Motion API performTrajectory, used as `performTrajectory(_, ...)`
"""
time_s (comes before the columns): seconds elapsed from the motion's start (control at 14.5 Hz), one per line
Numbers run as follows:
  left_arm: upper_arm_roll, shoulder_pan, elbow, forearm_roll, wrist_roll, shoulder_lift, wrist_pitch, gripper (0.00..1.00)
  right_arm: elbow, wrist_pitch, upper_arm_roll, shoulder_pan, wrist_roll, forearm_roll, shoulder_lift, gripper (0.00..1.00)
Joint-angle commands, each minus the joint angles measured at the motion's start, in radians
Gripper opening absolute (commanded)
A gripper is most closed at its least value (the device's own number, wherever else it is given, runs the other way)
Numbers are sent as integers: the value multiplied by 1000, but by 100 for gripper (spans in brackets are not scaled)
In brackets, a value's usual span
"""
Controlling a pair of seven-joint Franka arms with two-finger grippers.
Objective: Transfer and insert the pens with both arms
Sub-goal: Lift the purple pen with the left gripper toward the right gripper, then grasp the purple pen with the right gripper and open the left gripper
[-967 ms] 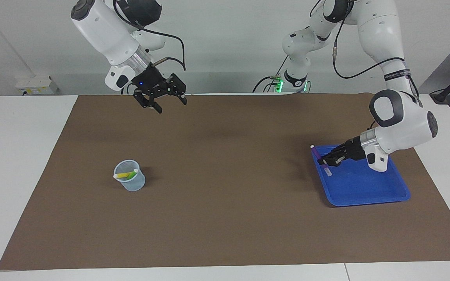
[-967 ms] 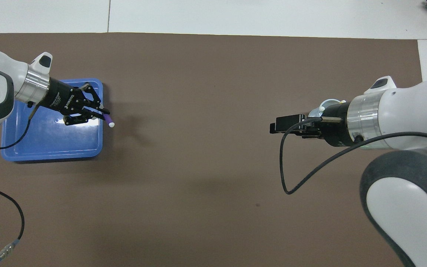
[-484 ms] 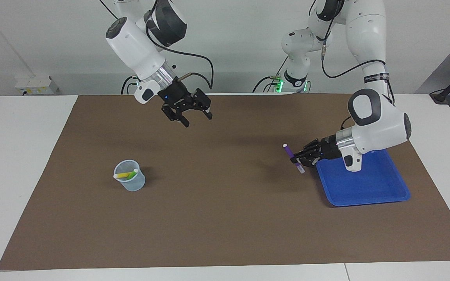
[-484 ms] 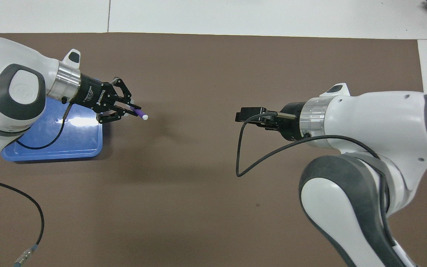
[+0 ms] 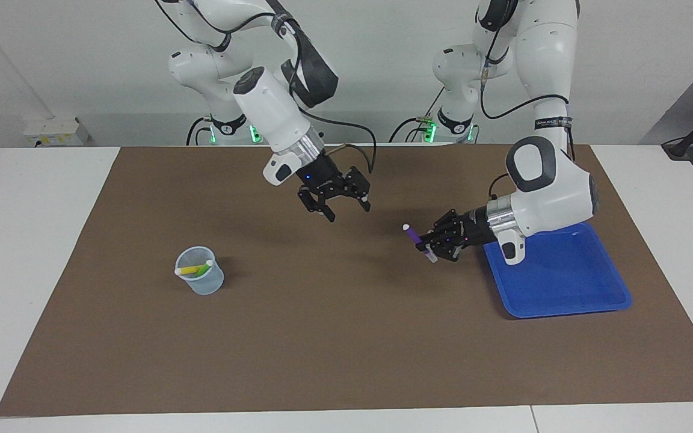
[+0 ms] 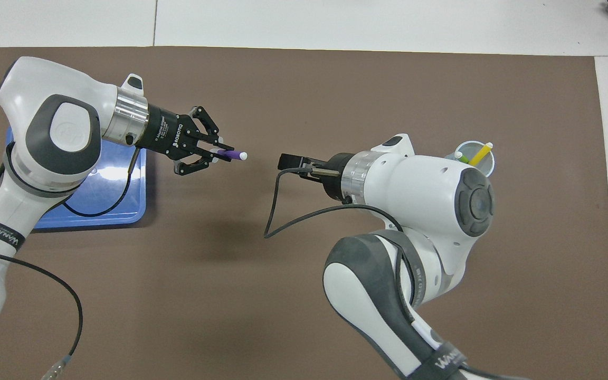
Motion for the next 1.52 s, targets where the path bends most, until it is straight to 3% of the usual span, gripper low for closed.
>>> performTrajectory(0.0, 15, -58, -46, -35, -35, -25, 67, 0, 19, 2, -4, 25, 32, 20, 2, 100)
performTrajectory(0.62, 8, -79, -72, -103, -51, -31, 74, 0, 39, 53, -4, 54, 58, 17, 43, 100)
performTrajectory(0.76, 7, -81, -70, -124, -54, -31, 61, 0, 39, 53, -4, 54, 39, 17, 49, 89)
performTrajectory(0.97, -10, -81, -69, -132, -54, -36, 52, 0, 39, 53, -4, 51, 37, 17, 51, 61)
performTrajectory(1.11, -12, -82, -70, -132, -54, -37, 52, 0, 41, 53, -4, 51, 37, 17, 52, 55)
performTrajectory(1.45, -15, -92, -70, -132, -55, -39, 51, 0, 48, 51, -4, 39, 3, 17, 66, 52)
